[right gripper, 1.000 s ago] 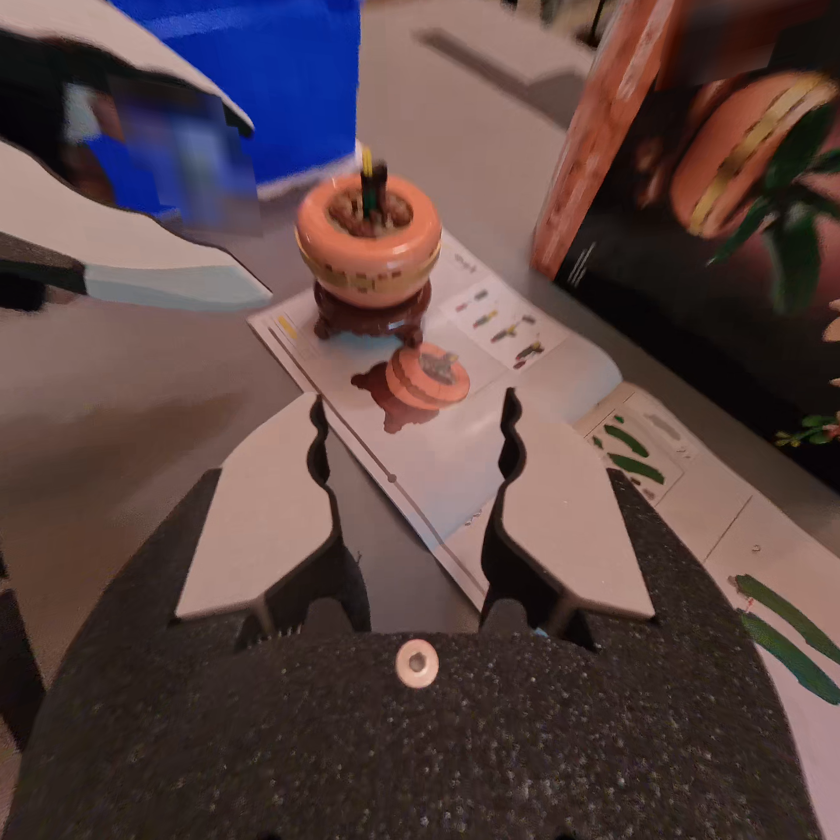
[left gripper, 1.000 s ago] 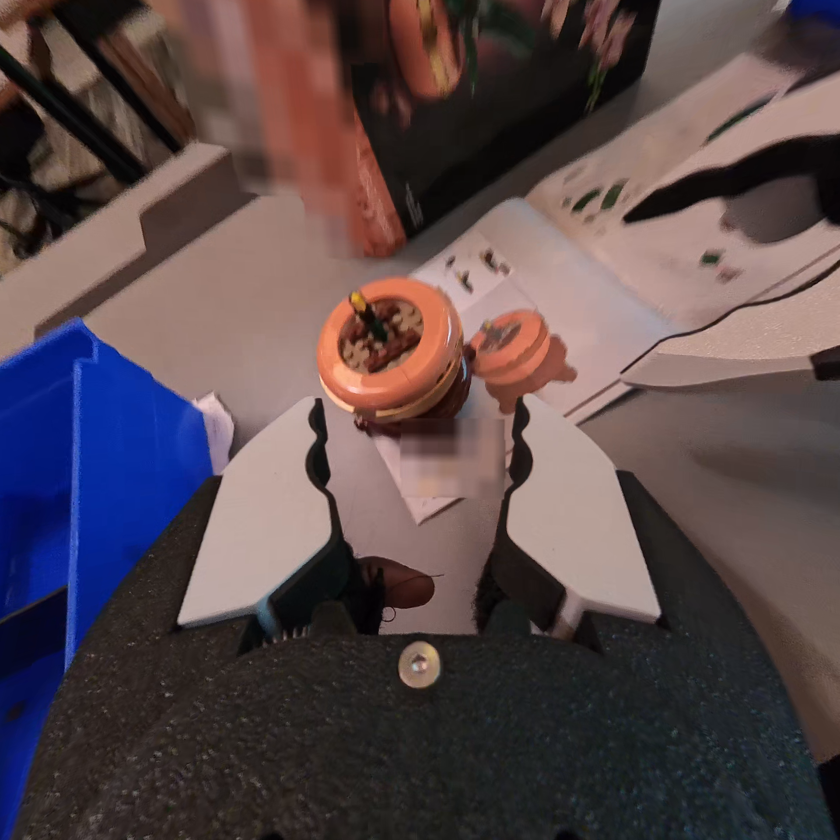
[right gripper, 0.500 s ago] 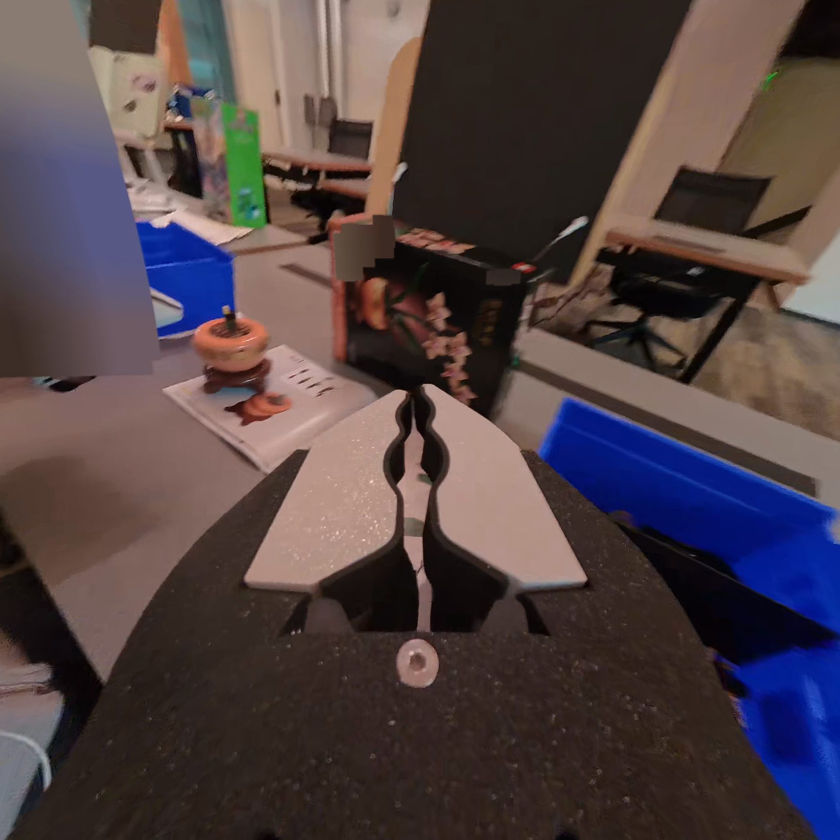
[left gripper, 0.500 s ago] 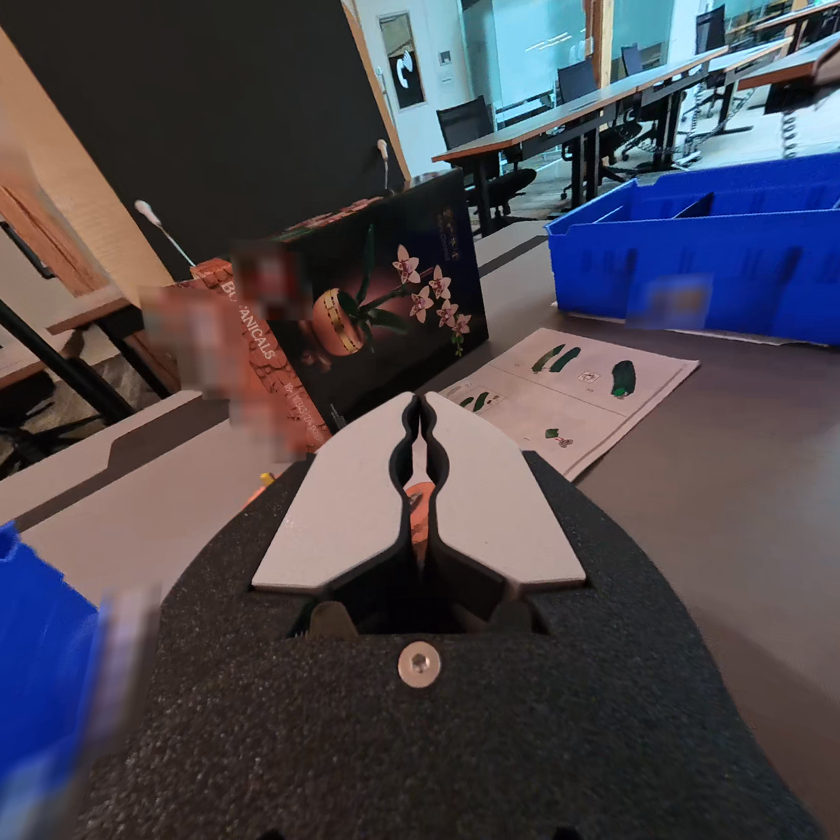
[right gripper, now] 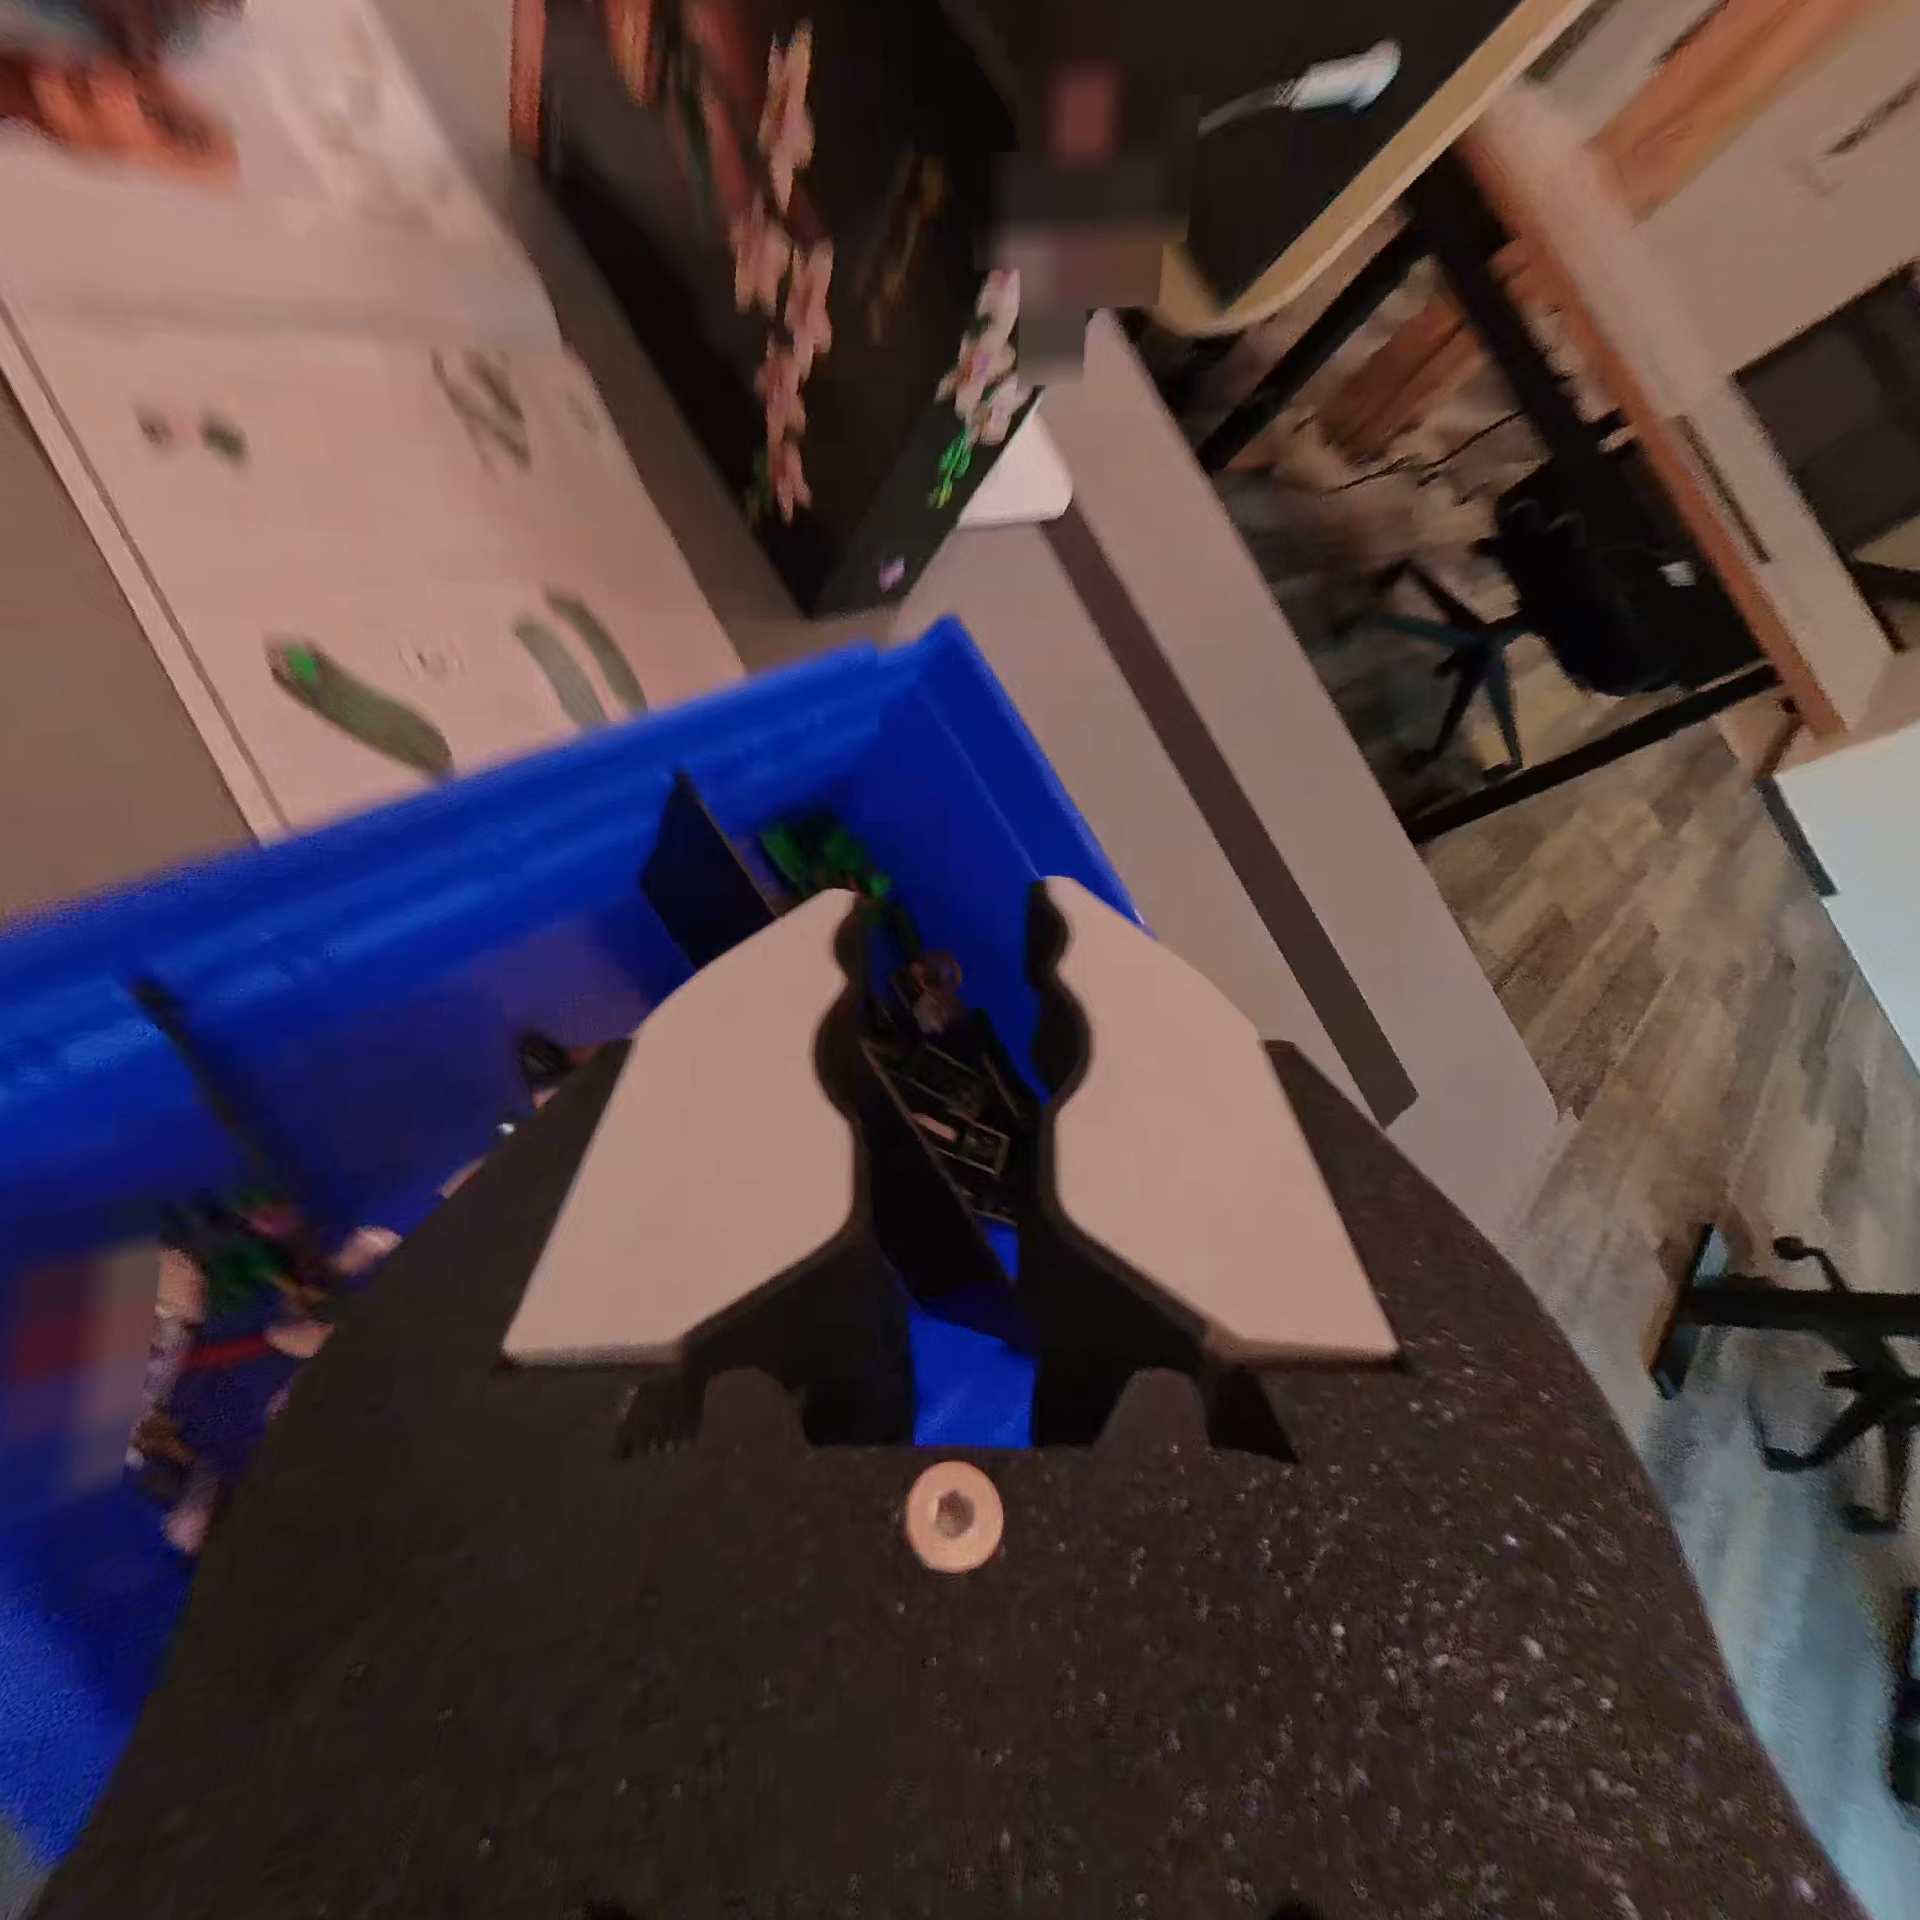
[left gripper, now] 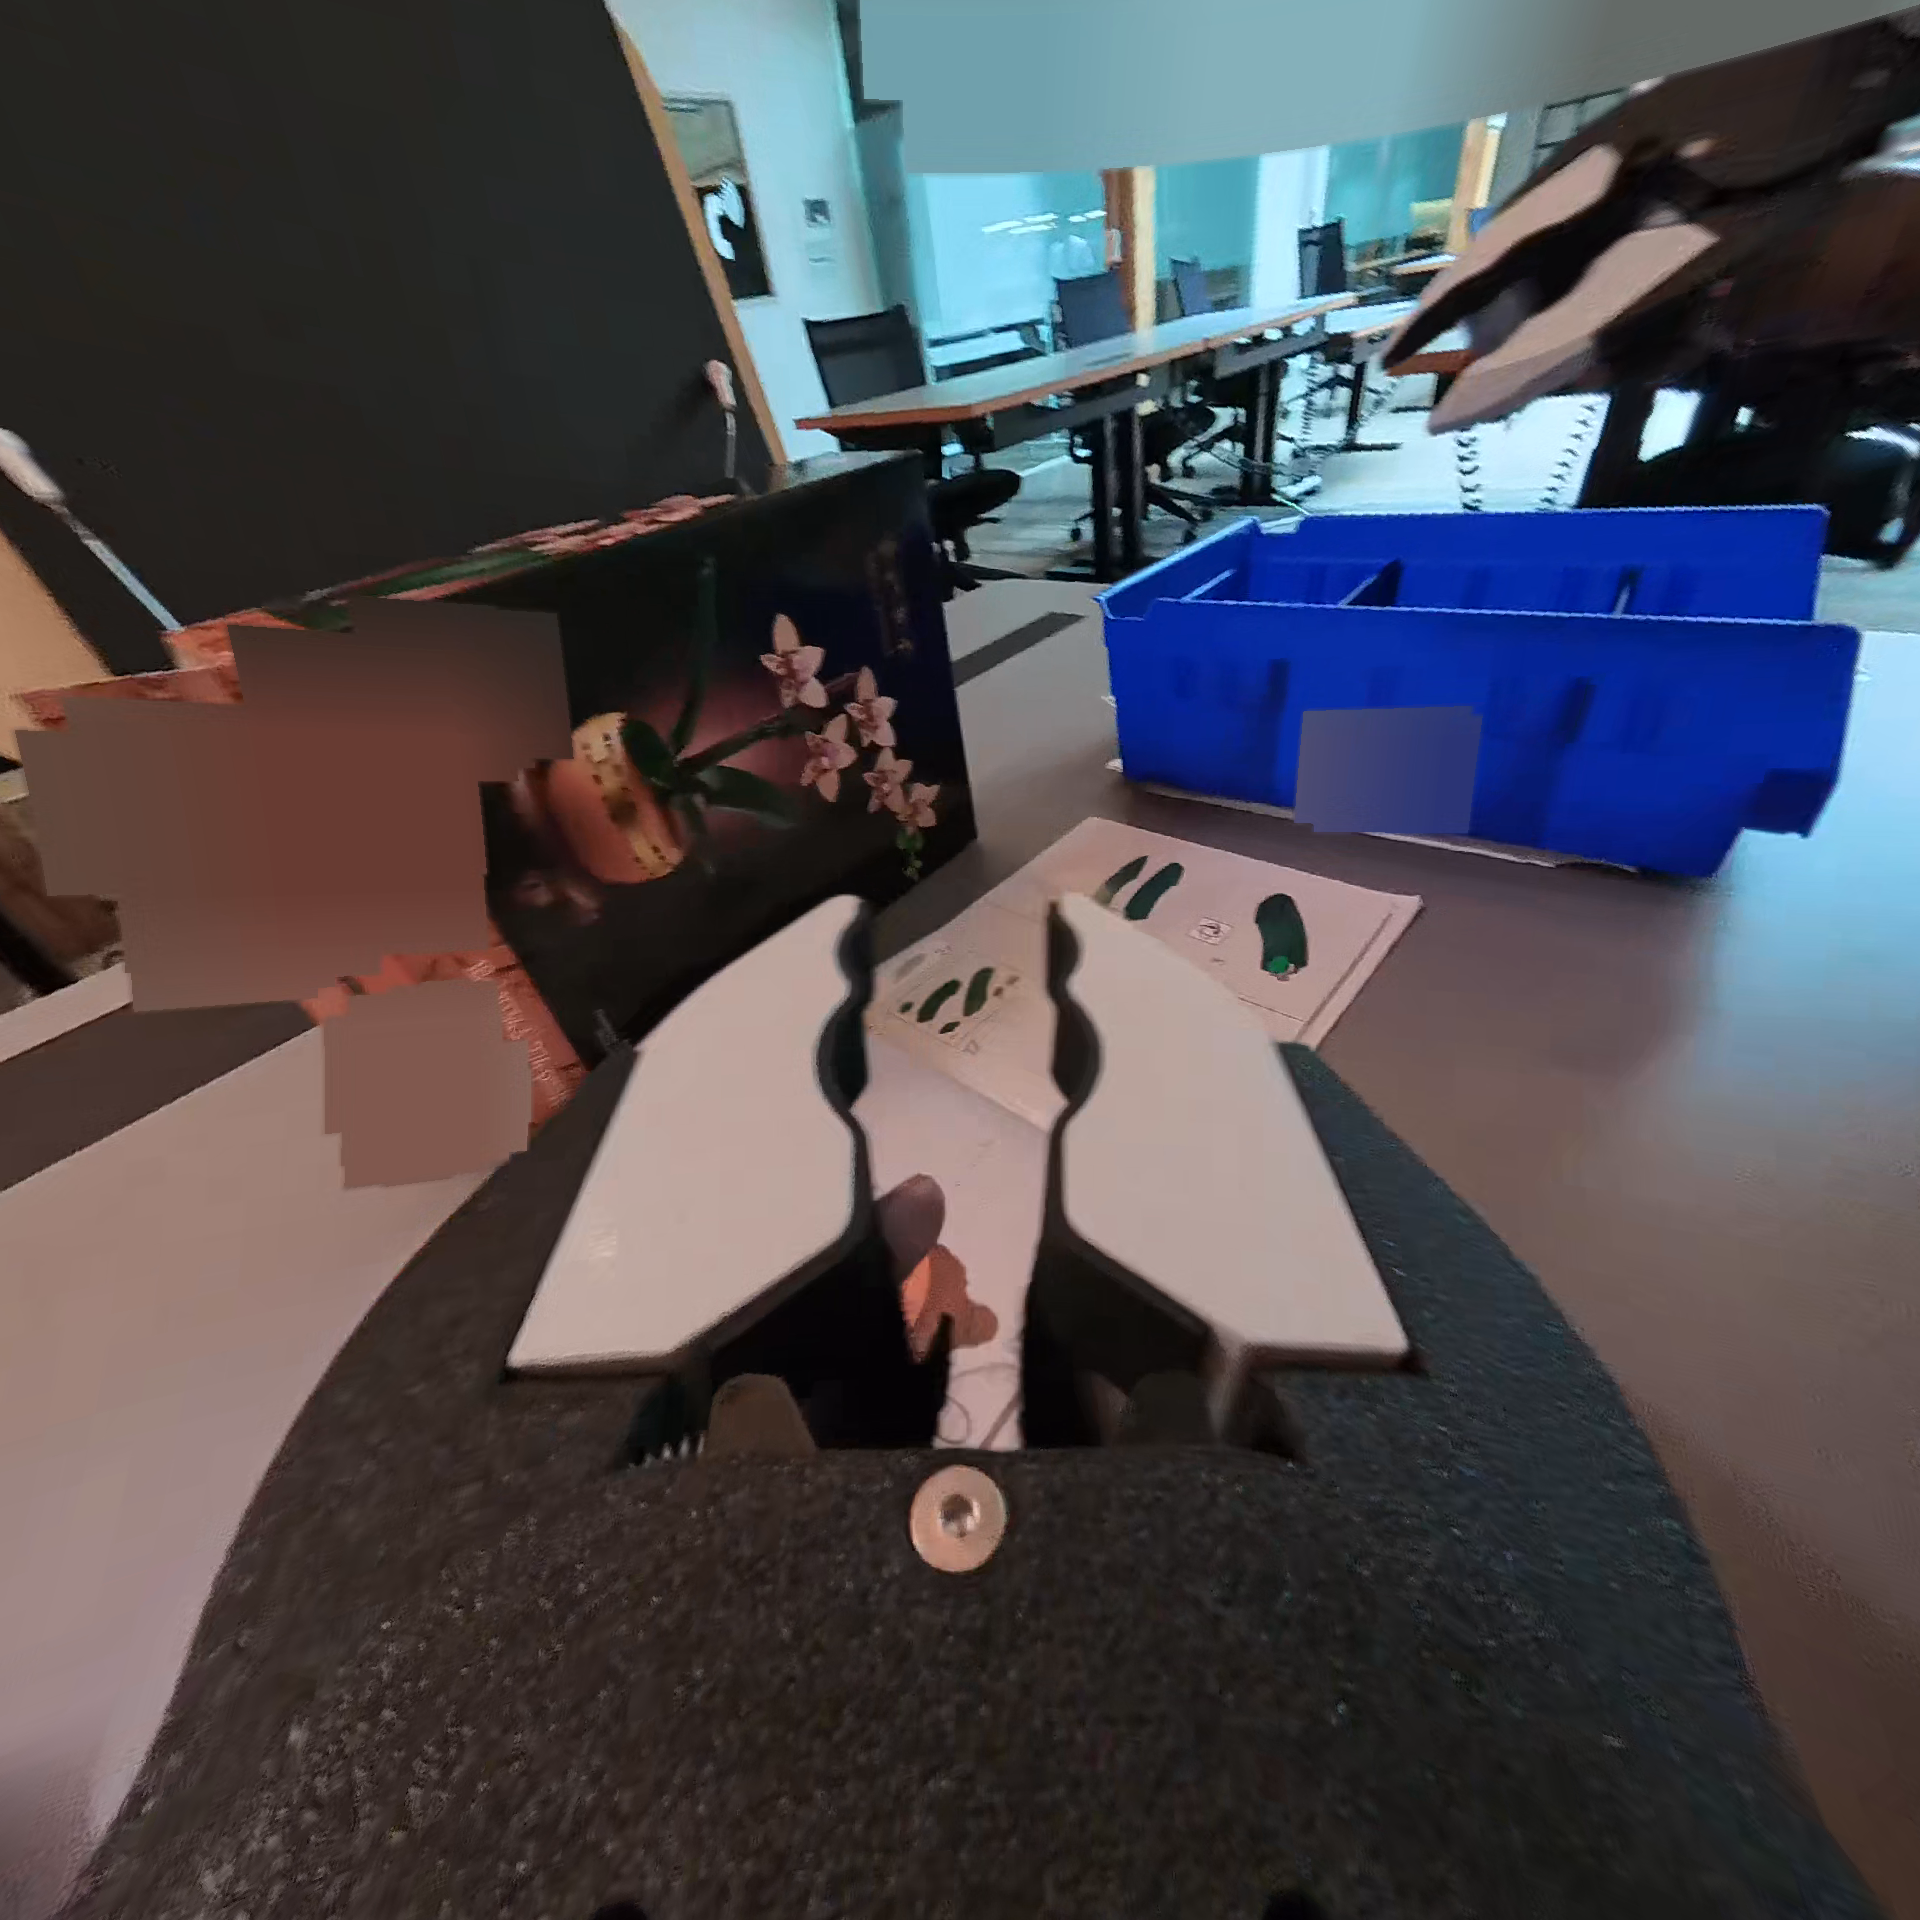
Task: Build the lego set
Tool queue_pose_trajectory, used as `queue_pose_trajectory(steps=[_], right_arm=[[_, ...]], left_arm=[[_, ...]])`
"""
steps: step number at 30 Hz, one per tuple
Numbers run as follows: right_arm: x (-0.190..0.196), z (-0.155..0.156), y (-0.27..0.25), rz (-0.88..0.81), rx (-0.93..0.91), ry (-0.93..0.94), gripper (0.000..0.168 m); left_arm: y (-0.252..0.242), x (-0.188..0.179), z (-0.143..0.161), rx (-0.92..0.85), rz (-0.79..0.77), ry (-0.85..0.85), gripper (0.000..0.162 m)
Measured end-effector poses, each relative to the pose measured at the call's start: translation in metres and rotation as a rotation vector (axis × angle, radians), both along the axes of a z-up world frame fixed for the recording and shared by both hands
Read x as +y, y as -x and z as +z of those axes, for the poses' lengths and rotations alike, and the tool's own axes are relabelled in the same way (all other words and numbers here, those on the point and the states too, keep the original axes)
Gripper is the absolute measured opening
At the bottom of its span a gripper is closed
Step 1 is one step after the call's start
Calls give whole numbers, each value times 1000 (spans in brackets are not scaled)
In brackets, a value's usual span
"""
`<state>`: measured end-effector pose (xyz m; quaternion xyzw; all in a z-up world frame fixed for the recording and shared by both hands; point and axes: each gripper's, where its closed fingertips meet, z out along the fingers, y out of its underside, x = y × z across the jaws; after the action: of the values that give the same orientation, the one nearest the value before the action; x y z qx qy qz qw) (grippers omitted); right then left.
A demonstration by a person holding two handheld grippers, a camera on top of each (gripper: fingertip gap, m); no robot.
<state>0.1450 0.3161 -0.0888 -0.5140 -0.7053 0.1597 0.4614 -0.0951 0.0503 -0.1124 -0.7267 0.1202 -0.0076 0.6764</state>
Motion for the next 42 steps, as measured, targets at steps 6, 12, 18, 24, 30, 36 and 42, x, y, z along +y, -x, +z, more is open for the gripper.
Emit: queue_pose_trajectory(steps=[6, 12, 18, 24, 30, 36, 42], right_arm=[[40, -63, 17, 156, -393, -23, 20], [59, -125, 10, 336, -784, -10, 17], [68, -149, 7, 465, -1087, -35, 34], [72, -161, 11, 513, -1069, -108, 20], [82, -106, 6, 274, -910, -138, 20], [11, -3, 42, 44, -293, 3, 19], [-177, 57, 96, 360, 338, 788, 19]], left_arm=[[-23, 21, -11, 95, -103, 35, 38], [-33, 26, -24, 174, -145, 84, 36], [-30, 20, -21, 141, -120, 81, 35], [-23, 7, -22, 115, -51, 72, 34], [-18, -8, -25, 137, -30, 75, 34], [-27, -3, -23, 48, -89, 10, 33], [-58, 12, 1, -134, -218, -81, 44]])
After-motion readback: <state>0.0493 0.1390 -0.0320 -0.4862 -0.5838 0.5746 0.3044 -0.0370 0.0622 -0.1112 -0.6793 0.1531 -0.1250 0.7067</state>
